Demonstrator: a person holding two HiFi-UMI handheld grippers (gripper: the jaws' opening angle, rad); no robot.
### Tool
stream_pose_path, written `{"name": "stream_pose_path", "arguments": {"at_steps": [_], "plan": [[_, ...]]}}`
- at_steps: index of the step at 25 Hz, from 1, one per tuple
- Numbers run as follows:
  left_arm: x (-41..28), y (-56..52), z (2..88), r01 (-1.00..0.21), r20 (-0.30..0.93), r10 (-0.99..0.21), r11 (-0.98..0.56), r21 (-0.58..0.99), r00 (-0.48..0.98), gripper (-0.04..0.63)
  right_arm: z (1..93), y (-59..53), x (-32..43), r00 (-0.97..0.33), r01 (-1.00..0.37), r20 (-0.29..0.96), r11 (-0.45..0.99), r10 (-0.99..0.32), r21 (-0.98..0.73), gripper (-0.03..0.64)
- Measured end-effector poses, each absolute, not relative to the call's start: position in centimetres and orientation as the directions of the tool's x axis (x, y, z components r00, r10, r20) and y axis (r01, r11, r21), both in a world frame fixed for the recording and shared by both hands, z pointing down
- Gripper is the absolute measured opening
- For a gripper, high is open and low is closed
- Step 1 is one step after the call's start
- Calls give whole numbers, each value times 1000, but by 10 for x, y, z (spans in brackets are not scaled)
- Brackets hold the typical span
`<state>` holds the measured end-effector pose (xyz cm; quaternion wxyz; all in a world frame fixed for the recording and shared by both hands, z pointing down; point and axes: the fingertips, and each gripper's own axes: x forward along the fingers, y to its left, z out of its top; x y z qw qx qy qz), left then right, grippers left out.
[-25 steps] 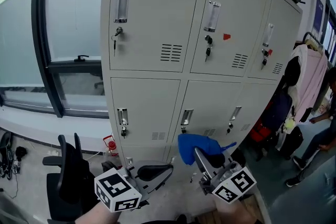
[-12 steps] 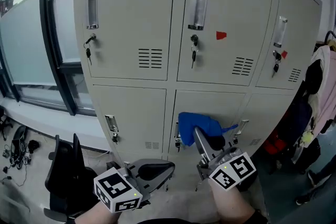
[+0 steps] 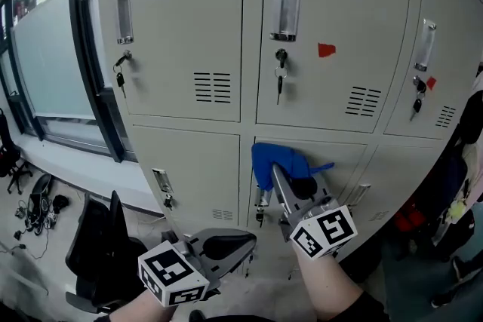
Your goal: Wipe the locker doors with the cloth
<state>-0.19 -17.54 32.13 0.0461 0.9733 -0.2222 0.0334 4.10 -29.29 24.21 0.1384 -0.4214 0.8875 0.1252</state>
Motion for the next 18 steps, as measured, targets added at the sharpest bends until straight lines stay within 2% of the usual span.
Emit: {"name": "stream_pose_path", "arguments": {"at_steps": [10,18], "plan": [[5,-181,314,-334,71,-330,-940,65,941,6,245,-306,50,-524,-846,-353,522,-775,111,92],[27,-177,322,-272,93,-265,-960,69,960,6,248,-303,113,-413,-908,-365,410,-834,90,91]]}}
